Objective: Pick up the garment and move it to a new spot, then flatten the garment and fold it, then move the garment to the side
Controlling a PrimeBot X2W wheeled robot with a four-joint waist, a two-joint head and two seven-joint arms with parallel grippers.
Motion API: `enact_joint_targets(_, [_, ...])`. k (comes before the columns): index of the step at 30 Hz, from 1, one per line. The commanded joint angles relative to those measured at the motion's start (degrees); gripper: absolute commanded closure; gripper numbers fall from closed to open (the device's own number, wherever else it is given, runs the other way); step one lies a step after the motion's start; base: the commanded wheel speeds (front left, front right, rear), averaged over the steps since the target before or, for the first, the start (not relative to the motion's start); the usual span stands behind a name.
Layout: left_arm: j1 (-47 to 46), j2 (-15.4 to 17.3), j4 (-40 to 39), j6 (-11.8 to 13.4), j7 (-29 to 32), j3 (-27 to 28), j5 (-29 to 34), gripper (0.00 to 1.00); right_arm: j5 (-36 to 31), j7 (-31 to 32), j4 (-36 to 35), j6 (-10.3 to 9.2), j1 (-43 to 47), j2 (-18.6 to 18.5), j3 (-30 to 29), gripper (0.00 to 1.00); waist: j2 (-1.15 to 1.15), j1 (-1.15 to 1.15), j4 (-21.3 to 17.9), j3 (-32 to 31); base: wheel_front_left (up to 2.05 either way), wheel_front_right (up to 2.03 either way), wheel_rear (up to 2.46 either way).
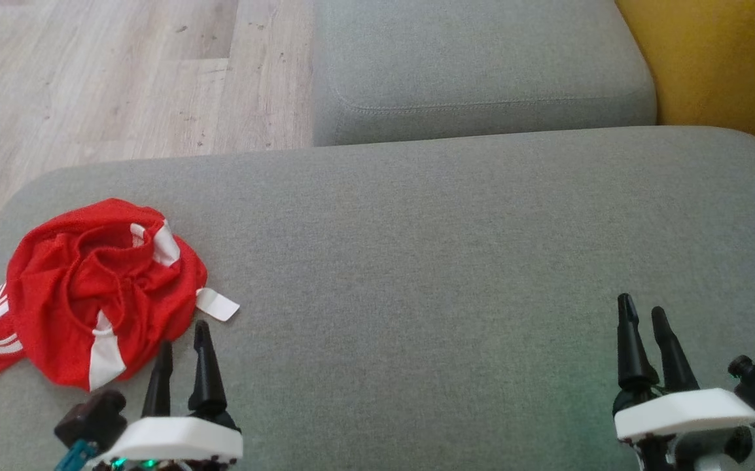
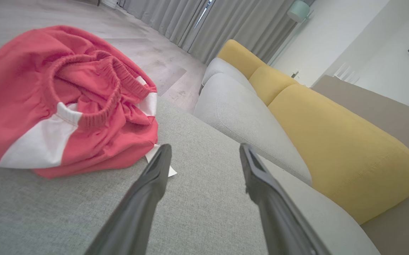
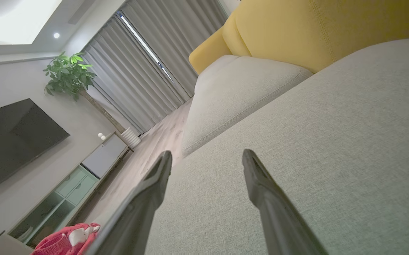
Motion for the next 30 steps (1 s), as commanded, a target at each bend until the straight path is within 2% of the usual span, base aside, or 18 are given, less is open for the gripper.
enact_joint_targets(1, [-1.63,0.30,-2.25,0.39,-0.90,0.34,2.03,0.00,-1.95,-0.94,-2.46,-0.03,-1.26,-0.43,1.18,0.00,0.00,0.00,0.05,-0.08,0.00,0.00,0.00])
enact_joint_targets(14, [-1.18,0.19,-2.70,0.90,-3.11,-1.45,11.80,0.00,-11.27,-3.14,-3.87,-0.03,-0.41,-0.49,2.72,0.00,0.00,0.00,0.45,-0.66,0.00,0.00,0.00])
enact_joint_targets(30, [-0.61,0.06,-4.04,2.84,-6.00,-2.99,23.62,0.00,-22.44,-6.01,-5.20,-0.04,0.51,-0.57,2.68,0.00,0.00,0.00,0.83,-1.24,0.00,0.00,0.00])
